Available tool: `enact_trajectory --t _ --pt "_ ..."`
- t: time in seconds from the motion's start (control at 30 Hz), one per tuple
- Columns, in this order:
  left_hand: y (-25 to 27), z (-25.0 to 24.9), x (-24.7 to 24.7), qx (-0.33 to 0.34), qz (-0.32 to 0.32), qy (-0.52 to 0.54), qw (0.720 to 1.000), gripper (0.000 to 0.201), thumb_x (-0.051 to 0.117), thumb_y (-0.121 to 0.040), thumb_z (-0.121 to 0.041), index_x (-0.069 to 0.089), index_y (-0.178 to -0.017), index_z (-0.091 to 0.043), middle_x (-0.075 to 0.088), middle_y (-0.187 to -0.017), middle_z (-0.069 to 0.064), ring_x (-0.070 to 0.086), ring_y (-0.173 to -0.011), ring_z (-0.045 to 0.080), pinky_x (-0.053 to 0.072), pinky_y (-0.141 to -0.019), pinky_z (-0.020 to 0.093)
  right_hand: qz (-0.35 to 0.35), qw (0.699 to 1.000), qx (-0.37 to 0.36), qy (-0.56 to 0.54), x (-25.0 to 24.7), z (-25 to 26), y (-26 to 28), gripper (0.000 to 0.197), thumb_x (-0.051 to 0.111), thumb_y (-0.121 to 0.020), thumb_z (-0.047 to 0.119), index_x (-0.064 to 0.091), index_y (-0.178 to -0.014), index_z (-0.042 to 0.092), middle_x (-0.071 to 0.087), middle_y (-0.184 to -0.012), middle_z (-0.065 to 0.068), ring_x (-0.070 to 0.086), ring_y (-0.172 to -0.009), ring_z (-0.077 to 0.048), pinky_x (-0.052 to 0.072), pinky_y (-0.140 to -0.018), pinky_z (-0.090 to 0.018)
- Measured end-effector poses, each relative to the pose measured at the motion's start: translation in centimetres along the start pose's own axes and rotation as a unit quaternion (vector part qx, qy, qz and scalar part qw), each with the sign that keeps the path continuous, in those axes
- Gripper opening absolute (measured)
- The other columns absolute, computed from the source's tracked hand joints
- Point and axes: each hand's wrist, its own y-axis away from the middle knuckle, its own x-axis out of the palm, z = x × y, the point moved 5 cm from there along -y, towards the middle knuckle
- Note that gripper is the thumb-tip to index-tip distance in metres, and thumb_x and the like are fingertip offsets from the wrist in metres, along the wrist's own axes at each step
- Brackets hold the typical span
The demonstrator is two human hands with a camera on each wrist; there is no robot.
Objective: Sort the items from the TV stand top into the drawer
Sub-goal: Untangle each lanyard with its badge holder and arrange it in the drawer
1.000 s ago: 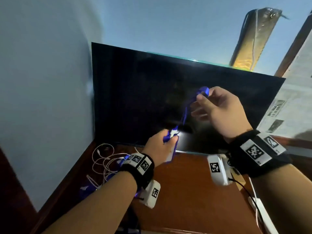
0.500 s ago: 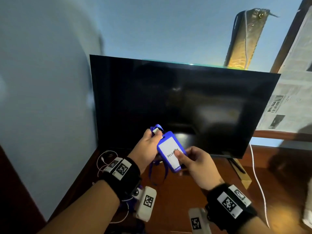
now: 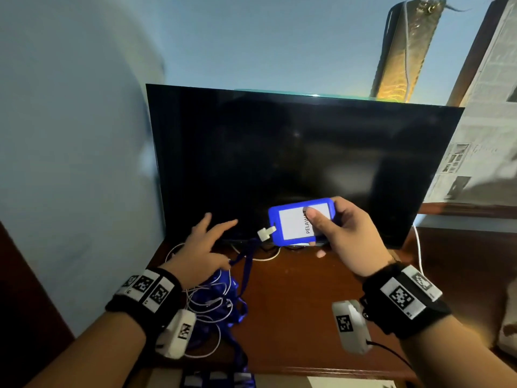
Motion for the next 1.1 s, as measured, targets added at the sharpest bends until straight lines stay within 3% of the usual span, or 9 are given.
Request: enact_trajectory --t 0.07,0.17,0.23,0.33,0.47,0.6,0.7,0.8,1.1 --pt "1.0 -4.1 1.5 0.086 0.085 0.162 0.979 0.090 0.071 -0.072 -0.019 0.040 -0.150 -0.051 0.027 -0.168 -0.006 0.025 -0.154 0.013 0.032 -0.121 0.039 0.003 1.000 -0.015 -0.009 1.0 1.2 -0.1 0.023 0.068 -0.098 0.029 0.063 -0.105 0.008 0.078 -0.087 -0.007 0.076 -0.069 -0.031 0.059 -0.052 -0.043" --pt "1.9 -6.4 3.1 0.120 0.123 0.257 0.951 0.032 0.069 -0.092 -0.003 0.062 -0.120 -0.014 0.071 -0.129 0.002 0.064 -0.124 0.012 0.052 -0.098 0.025 -0.014 0.999 -0.027 -0.023 1.2 1.9 -0.7 0.022 0.068 -0.098 0.030 0.063 -0.102 0.009 0.077 -0.082 -0.011 0.071 -0.060 -0.038 0.055 -0.048 -0.040" --pt "2.2 -6.1 3.3 0.113 0.069 0.258 0.957 0.006 0.060 -0.102 -0.013 0.060 -0.102 -0.007 0.078 -0.103 0.010 0.073 -0.104 0.020 0.054 -0.098 0.032 -0.037 0.999 -0.030 -0.026 0.3 1.7 -1.2 0.022 0.069 -0.099 0.032 0.064 -0.099 0.010 0.076 -0.080 -0.013 0.068 -0.057 -0.038 0.053 -0.049 -0.039" --pt "2.1 -3.1 2.5 0.061 -0.031 0.210 0.975 0.017 0.059 -0.103 -0.027 0.063 -0.099 -0.010 0.065 -0.067 0.004 0.062 -0.064 0.018 0.052 -0.082 0.042 -0.092 0.995 -0.026 -0.004 -2.1 1.0 -1.3 0.022 0.069 -0.099 0.032 0.066 -0.101 0.011 0.077 -0.080 -0.011 0.068 -0.053 -0.030 0.054 -0.047 -0.038" --pt "3.1 -1.6 -0.3 0.071 -0.113 0.038 0.990 0.016 0.057 -0.102 -0.042 0.064 -0.095 -0.029 0.069 -0.080 0.000 0.065 -0.067 0.007 0.051 -0.068 0.027 -0.145 0.988 -0.005 0.053 -4.9 -0.9 -0.9 0.023 0.070 -0.098 0.034 0.066 -0.101 0.011 0.075 -0.084 -0.013 0.071 -0.055 -0.031 0.060 -0.049 -0.046" --pt "5.1 -8.2 -2.5 0.239 -0.117 -0.078 0.961 0.014 0.056 -0.103 -0.038 0.063 -0.094 -0.031 0.060 -0.076 -0.006 0.060 -0.071 0.011 0.043 -0.064 0.015 -0.132 0.979 -0.011 0.158 -4.8 -3.6 -0.9 0.025 0.070 -0.094 0.046 0.065 -0.092 0.022 0.073 -0.080 -0.001 0.071 -0.064 -0.027 0.061 -0.062 -0.052" --pt "5.1 -14.1 -3.0 0.320 -0.094 -0.150 0.931 0.020 0.054 -0.104 -0.041 0.066 -0.097 -0.026 0.060 -0.085 -0.011 0.059 -0.081 0.004 0.041 -0.072 0.015 -0.092 0.980 -0.010 0.175 -2.0 -4.2 -0.3 0.022 0.070 -0.095 0.042 0.064 -0.090 0.021 0.071 -0.074 -0.002 0.068 -0.056 -0.020 0.058 -0.056 -0.039" --pt "3.5 -17.8 -2.9 0.354 -0.075 -0.215 0.907 0.031 0.048 -0.102 -0.051 0.068 -0.096 -0.028 0.059 -0.087 -0.010 0.061 -0.083 0.006 0.048 -0.077 0.028 -0.022 0.996 -0.003 0.091 2.0 -4.0 1.1 0.019 0.070 -0.098 0.031 0.064 -0.089 0.015 0.072 -0.069 -0.009 0.067 -0.050 -0.025 0.056 -0.049 -0.042" --pt "-5.9 -11.2 -4.0 0.191 -0.028 -0.232 0.953 0.035 0.064 -0.094 -0.057 0.065 -0.073 -0.029 0.064 -0.073 -0.007 0.059 -0.069 0.006 0.045 -0.069 0.028 0.067 0.980 0.004 -0.187 5.1 0.1 5.3 0.017 0.064 -0.098 0.013 0.064 -0.102 -0.003 0.073 -0.077 -0.019 0.066 -0.056 -0.029 0.054 -0.051 -0.035"
